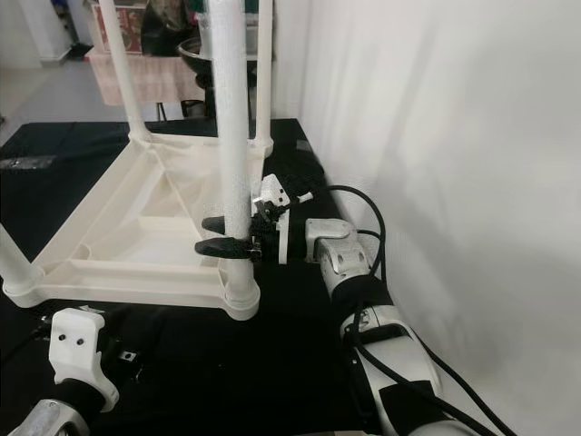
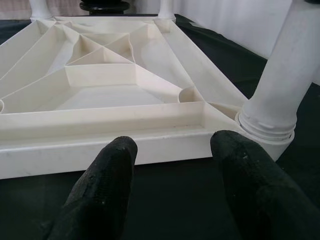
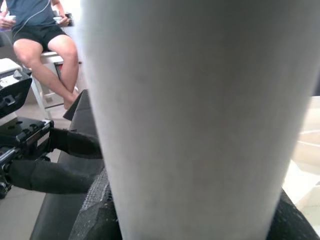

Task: Building children table

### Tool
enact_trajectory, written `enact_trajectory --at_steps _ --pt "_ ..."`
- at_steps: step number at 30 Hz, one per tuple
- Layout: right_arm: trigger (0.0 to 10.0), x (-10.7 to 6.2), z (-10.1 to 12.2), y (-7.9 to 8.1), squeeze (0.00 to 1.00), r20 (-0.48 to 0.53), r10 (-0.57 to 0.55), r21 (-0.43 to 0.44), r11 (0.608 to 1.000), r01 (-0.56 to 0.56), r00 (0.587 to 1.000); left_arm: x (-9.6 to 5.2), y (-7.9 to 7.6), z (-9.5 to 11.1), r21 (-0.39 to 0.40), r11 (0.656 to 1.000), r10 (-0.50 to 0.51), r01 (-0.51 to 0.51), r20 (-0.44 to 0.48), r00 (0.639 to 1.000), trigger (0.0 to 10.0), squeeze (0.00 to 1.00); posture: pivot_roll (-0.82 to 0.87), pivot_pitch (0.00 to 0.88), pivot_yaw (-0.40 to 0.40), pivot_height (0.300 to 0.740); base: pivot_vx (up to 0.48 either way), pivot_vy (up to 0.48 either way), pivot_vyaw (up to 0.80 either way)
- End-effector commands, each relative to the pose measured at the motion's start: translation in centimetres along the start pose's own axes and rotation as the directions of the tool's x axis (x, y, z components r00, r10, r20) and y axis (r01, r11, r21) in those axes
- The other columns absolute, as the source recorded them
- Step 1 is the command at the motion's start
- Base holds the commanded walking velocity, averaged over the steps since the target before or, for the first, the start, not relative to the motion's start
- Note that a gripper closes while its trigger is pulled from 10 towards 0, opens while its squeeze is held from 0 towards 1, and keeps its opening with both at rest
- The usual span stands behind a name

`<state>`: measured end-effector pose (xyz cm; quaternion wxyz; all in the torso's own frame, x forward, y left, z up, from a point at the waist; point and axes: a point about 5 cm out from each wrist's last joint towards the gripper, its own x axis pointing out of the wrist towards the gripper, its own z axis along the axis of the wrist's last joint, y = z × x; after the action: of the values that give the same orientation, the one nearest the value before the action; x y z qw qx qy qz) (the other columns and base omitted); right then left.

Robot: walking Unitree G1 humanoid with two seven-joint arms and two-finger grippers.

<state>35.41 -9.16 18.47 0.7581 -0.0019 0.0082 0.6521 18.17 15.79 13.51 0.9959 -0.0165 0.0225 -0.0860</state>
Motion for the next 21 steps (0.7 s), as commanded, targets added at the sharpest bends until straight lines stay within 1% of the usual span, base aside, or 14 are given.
enact_trajectory --at_steps 1,5,6,7,8,9,11,12,13,14,16,17,20,21 --pt "0.0 -1.5 -1.1 -0.2 0.00 0.001 -0.120 0.019 0.993 0.120 0.993 -0.1 -0.1 -0.3 -0.009 1.000 -0.001 0.001 -0.022 1.000 10.0 0.00 0.04 0.000 -0.050 0.740 0.000 0.000 0.00" --pt "0.0 -1.8 -2.2 0.0 0.00 -0.009 -0.235 0.027 0.971 0.236 0.972 -0.2 0.0 -0.3 -0.009 1.000 -0.001 0.001 -0.024 1.000 10.0 0.00 0.03 0.000 -0.047 0.740 0.000 0.000 0.00" --pt "0.0 -1.6 -3.0 0.4 0.00 -0.029 -0.307 0.033 0.951 0.308 0.951 -0.2 0.1 -0.4 -0.008 1.000 -0.003 0.002 -0.027 1.000 10.0 0.00 0.03 0.000 -0.047 0.740 0.000 0.000 0.00" --pt "0.0 -1.6 -3.0 0.4 0.00 -0.029 -0.307 0.033 0.951 0.308 0.951 -0.2 0.1 -0.4 -0.008 1.000 -0.003 0.002 -0.027 1.000 10.0 0.00 0.03 0.000 -0.047 0.740 0.000 0.000 0.00" --pt "0.0 -1.3 -4.6 0.3 0.00 -0.103 -0.591 0.024 0.802 0.596 0.800 -0.3 0.2 -0.4 -0.007 1.000 -0.004 0.004 -0.029 1.000 10.0 0.00 0.02 0.000 -0.047 0.740 0.000 0.000 0.00" --pt "0.0 -0.1 -6.9 2.9 0.00 -0.178 -0.654 0.052 0.740 0.670 0.736 -0.3 0.3 -0.4 -0.006 1.000 -0.004 0.004 -0.032 0.999 10.0 0.00 0.03 0.000 -0.043 0.740 0.000 0.000 0.00" --pt "0.0 -0.1 -6.9 2.9 0.00 -0.178 -0.654 0.052 0.740 0.670 0.736 -0.3 0.3 -0.4 -0.006 1.000 -0.004 0.004 -0.032 0.999 10.0 0.00 0.03 0.000 -0.043 0.740 0.000 0.000 0.00" --pt "0.0 0.3 -7.3 4.0 0.00 -0.196 -0.693 0.027 0.704 0.710 0.694 -0.4 0.3 -0.4 -0.007 1.000 -0.001 0.001 -0.035 0.999 10.0 0.00 0.01 0.000 -0.031 0.740 0.000 0.000 0.00" --pt "0.0 0.3 -7.3 4.0 0.00 -0.196 -0.693 0.027 0.704 0.710 0.694 -0.4 0.3 -0.4 -0.007 1.000 -0.001 0.001 -0.035 0.999 10.0 0.00 0.01 0.000 -0.031 0.740 0.000 0.000 0.00" --pt "0.0 0.3 -7.3 4.1 0.00 -0.206 -0.712 -0.001 0.687 0.727 0.672 -0.3 0.3 -0.4 0.003 1.000 -0.004 0.004 -0.036 0.999 10.0 0.00 0.04 0.000 -0.053 0.740 0.000 0.000 0.00" --pt "0.0 0.3 -7.3 4.1 0.00 -0.206 -0.712 -0.001 0.687 0.727 0.672 -0.3 0.3 -0.4 0.003 1.000 -0.004 0.004 -0.036 0.999 10.0 0.00 0.04 0.000 -0.053 0.740 0.000 0.000 0.00" --pt "0.0 0.7 -7.1 4.0 0.00 -0.200 -0.688 -0.008 0.713 0.701 0.697 -0.3 0.4 -0.3 0.005 1.000 -0.001 0.001 -0.032 1.000 10.0 0.00 0.04 0.000 -0.049 0.740 0.000 0.000 0.00" --pt "0.0 1.0 -6.7 3.6 0.00 -0.192 -0.685 -0.018 0.718 0.696 0.702 -0.3 0.8 -0.3 0.008 1.000 0.019 -0.019 -0.029 0.999 10.0 0.00 0.05 0.000 -0.051 0.740 0.000 0.000 0.00" --pt "0.0 1.5 -6.5 3.7 0.00 -0.189 -0.662 -0.015 0.740 0.672 0.725 -0.4 1.0 -0.2 0.009 1.000 0.028 -0.028 -0.026 0.999 10.0 0.00 0.05 0.000 -0.045 0.740 0.000 0.000 0.00"
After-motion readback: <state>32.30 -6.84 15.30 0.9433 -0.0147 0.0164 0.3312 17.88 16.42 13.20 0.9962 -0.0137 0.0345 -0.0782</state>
